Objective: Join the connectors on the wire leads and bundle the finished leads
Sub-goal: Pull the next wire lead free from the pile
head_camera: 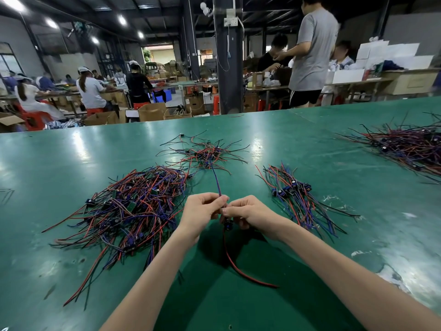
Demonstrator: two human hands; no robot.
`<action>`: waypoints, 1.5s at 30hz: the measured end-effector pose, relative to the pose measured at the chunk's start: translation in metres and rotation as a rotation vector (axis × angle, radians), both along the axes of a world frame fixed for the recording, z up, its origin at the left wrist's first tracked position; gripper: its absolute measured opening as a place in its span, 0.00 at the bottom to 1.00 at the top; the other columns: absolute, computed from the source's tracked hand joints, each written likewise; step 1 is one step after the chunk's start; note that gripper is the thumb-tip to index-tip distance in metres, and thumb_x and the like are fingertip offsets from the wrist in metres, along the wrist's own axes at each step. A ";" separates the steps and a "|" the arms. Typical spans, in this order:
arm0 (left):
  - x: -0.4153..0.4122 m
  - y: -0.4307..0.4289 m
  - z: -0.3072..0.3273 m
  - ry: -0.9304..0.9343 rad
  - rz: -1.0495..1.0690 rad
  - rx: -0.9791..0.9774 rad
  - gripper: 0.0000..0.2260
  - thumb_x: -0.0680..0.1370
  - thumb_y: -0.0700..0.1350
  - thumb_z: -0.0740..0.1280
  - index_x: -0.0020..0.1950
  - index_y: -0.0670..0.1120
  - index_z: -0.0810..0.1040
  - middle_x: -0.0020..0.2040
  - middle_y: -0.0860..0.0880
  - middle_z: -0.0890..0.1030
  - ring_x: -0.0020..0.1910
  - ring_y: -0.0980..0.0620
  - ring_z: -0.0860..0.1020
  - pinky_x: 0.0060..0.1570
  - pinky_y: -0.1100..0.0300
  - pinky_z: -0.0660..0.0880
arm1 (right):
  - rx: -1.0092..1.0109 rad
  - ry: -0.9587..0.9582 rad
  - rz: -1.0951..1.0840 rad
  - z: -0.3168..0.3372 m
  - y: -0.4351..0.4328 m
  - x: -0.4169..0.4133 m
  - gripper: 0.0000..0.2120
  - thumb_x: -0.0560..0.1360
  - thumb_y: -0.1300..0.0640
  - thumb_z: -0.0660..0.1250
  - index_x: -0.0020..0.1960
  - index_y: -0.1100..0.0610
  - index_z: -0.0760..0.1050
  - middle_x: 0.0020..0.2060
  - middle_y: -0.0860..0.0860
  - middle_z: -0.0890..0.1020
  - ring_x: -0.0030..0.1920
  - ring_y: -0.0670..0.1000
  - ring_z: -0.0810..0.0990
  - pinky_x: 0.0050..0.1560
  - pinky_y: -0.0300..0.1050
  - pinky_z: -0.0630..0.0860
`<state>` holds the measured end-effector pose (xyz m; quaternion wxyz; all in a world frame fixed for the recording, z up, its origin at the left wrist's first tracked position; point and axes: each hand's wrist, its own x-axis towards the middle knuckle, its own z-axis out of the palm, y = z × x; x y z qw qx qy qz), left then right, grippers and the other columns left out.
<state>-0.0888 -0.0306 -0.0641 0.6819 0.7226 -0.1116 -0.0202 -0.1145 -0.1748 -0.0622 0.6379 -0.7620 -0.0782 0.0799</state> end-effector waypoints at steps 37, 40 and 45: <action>0.018 0.027 0.013 -0.071 0.350 -0.191 0.09 0.77 0.41 0.68 0.36 0.46 0.83 0.31 0.53 0.82 0.25 0.62 0.70 0.27 0.69 0.68 | -0.135 -0.005 0.244 0.009 0.002 -0.011 0.09 0.75 0.58 0.69 0.36 0.56 0.81 0.30 0.47 0.81 0.27 0.45 0.65 0.27 0.35 0.60; 0.018 0.030 0.013 -0.065 0.361 -0.204 0.09 0.77 0.41 0.68 0.37 0.46 0.83 0.31 0.53 0.81 0.25 0.62 0.70 0.27 0.69 0.69 | -0.142 0.002 0.274 0.010 0.001 -0.011 0.09 0.75 0.59 0.68 0.36 0.57 0.81 0.32 0.48 0.82 0.27 0.45 0.65 0.26 0.34 0.60; 0.018 0.032 0.015 -0.062 0.360 -0.238 0.09 0.78 0.41 0.67 0.38 0.46 0.83 0.30 0.53 0.81 0.26 0.61 0.71 0.27 0.69 0.69 | -0.145 0.014 0.322 0.009 -0.001 -0.011 0.09 0.75 0.60 0.68 0.37 0.57 0.82 0.31 0.46 0.83 0.25 0.42 0.64 0.25 0.32 0.60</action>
